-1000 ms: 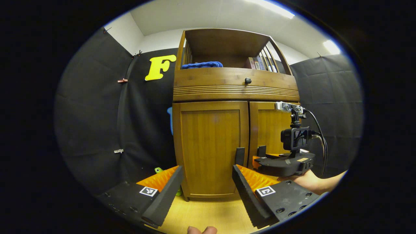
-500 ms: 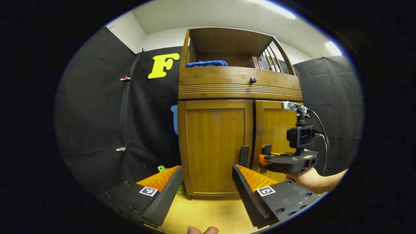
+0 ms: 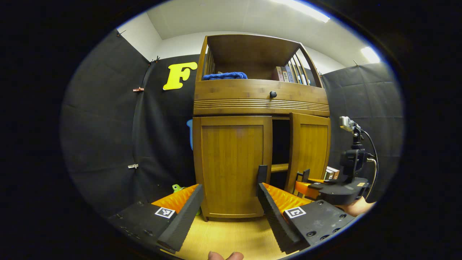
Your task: Open the right door of the double-door shoe cabinet with the right hand, and open the left door with the left hand.
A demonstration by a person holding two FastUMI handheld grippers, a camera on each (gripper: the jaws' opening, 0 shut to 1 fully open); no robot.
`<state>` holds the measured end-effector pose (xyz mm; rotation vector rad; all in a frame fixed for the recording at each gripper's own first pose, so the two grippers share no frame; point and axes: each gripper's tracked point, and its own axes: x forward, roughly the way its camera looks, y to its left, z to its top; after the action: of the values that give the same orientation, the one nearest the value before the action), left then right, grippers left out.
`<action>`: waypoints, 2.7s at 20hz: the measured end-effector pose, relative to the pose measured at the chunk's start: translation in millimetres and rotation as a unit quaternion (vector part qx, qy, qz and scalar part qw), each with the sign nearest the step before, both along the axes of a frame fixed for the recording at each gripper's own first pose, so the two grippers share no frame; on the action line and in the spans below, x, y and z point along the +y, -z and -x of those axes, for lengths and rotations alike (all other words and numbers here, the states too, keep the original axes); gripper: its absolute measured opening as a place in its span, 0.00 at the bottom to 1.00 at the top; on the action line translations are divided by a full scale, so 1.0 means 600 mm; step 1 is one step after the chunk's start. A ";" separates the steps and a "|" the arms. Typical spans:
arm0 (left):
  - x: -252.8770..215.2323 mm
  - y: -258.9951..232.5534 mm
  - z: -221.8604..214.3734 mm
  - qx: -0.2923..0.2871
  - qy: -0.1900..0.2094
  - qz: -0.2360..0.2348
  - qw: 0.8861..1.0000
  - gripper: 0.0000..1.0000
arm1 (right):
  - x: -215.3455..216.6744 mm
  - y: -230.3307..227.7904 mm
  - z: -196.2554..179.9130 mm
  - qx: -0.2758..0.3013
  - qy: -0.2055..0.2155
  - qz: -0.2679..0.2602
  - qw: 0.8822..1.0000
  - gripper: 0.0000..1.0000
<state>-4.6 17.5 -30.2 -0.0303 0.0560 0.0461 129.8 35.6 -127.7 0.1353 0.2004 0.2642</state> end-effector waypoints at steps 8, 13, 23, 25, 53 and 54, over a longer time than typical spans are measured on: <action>-0.048 -0.015 0.013 -0.001 -0.011 0.004 1.000 0.95 | -0.108 -0.013 0.100 0.009 -0.001 -0.007 1.000 0.30; -0.089 -0.014 0.015 0.000 -0.008 -0.003 1.000 0.92 | -0.176 -0.024 0.139 0.019 0.036 0.025 0.999 0.25; -0.159 -0.027 0.013 -0.004 0.006 -0.010 1.000 0.92 | -0.283 -0.065 0.165 -0.001 0.061 0.046 0.997 0.24; -0.167 -0.029 0.011 -0.004 0.006 -0.013 1.000 0.95 | -0.304 -0.067 0.166 0.000 0.064 0.037 0.997 0.24; -0.226 -0.014 -0.083 -0.001 0.045 -0.036 0.998 0.92 | -0.479 -0.126 0.220 -0.019 0.166 0.067 0.984 0.42; -0.223 -0.014 -0.087 -0.001 0.046 -0.036 0.998 0.92 | -0.472 -0.135 0.234 -0.028 0.167 0.073 0.983 0.55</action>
<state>47.5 -116.6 -21.8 0.0440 0.0536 -0.0438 -10.5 -247.6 -46.6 0.0154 0.1373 -0.0820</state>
